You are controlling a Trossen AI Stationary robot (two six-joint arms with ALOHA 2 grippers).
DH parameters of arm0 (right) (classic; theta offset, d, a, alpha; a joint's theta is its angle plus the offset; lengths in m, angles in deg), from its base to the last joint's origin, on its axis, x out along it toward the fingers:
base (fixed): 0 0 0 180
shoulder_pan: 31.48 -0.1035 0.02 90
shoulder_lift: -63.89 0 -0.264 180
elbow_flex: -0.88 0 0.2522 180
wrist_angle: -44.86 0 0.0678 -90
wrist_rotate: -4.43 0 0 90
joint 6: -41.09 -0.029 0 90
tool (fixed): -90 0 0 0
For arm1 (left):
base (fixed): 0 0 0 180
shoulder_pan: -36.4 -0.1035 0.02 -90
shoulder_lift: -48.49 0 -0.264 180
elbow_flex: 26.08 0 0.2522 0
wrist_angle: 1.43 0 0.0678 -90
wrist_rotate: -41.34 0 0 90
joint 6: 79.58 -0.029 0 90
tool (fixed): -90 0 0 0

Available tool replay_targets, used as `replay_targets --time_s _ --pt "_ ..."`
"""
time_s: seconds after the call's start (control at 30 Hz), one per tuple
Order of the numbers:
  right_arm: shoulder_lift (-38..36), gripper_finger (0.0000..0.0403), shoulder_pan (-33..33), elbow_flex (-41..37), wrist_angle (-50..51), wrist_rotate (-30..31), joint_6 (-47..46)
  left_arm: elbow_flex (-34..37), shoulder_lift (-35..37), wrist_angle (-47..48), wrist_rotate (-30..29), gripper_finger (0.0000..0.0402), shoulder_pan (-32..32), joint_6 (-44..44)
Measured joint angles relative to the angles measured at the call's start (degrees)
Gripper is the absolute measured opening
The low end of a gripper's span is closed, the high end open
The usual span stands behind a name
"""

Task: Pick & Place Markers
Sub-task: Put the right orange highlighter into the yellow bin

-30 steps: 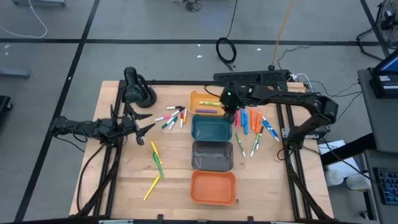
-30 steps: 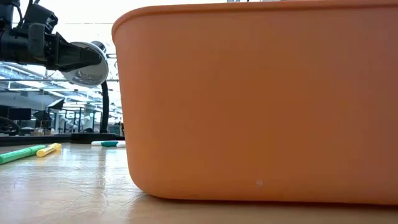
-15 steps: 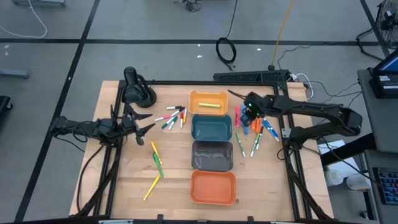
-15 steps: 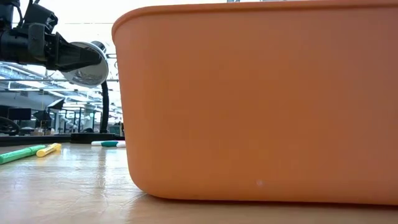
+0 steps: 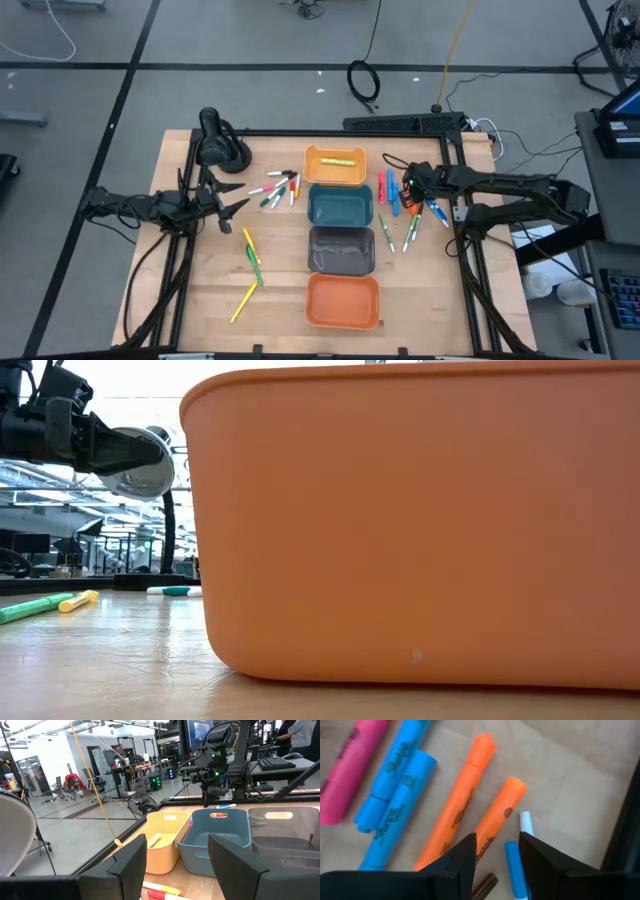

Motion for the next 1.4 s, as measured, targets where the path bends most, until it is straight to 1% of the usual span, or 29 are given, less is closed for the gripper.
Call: replay_targets --time_s 0.3,0.43,0.77,0.83,1.03,1.2,1.4 --pt "0.0 0.0134 0.0 -3.9 -6.5 -0.1 -1.4 0.0 0.0 0.0 0.0 0.0214 0.0 0.0" --pt "0.0 0.0134 0.0 -4.4 -9.2 -0.1 -1.3 0.0 0.0 0.0 0.0 0.0214 0.0 0.0" --pt "0.0 0.0134 0.0 -4.4 -9.1 0.1 -1.4 0.0 0.0 0.0 0.0 0.0214 0.0 0.0" --pt "0.0 0.0134 0.0 -4.6 -9.0 0.0 -2.8 0.0 0.0 0.0 0.0 0.0214 0.0 0.0" --pt "0.0 0.0134 -0.9 -7.3 -9.3 -0.2 -6.2 0.0 0.0 0.0 0.0 0.0214 0.0 0.0" --pt "-0.3 0.0134 -1.0 -11.3 -13.8 0.6 -6.9 0.0 0.0 0.0 0.0 0.0214 0.0 0.0" --pt "-0.2 0.0134 -1.0 -13.7 -14.2 1.2 -7.3 0.0 0.0 0.0 0.0 0.0214 0.0 0.0"
